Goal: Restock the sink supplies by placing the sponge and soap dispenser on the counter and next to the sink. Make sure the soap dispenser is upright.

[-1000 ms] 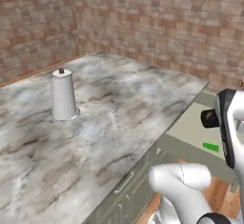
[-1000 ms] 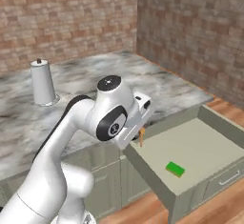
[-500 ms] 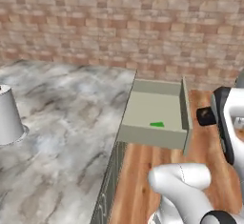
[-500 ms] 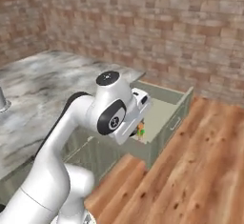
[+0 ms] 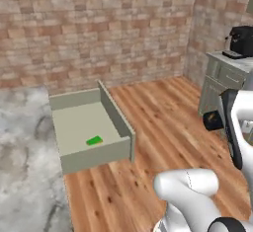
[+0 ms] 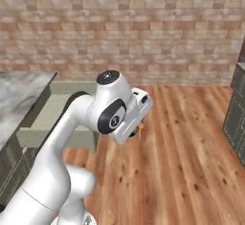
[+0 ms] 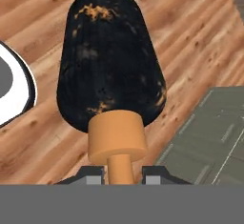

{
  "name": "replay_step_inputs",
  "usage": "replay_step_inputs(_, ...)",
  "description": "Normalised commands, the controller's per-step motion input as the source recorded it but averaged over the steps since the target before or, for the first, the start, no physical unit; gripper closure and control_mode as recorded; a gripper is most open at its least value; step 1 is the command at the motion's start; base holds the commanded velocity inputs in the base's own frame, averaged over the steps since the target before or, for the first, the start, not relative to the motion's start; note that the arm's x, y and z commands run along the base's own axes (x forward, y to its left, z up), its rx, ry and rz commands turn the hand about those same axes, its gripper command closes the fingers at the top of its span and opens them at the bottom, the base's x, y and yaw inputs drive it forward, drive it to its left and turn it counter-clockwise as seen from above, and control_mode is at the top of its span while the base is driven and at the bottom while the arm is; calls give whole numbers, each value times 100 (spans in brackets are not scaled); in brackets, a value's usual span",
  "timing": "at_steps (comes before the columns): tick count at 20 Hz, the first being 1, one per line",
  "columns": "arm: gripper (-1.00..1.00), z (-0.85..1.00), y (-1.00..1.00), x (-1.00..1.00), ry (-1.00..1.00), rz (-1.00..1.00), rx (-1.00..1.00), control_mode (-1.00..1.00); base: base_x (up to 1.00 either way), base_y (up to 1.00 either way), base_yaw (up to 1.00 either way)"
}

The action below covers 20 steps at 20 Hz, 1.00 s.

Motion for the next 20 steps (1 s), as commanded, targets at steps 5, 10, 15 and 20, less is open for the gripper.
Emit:
replay_step_inputs(5,100,0,0,0,0,0,0,100,0,-22,-79)
replay_step_inputs(10,100,0,0,0,0,0,0,100,6,-17,-74)
replay_step_inputs(15,100,0,0,0,0,0,0,100,26,-33,-68)
replay_step_inputs(20,100,0,0,0,0,0,0,100,66,-40,-55)
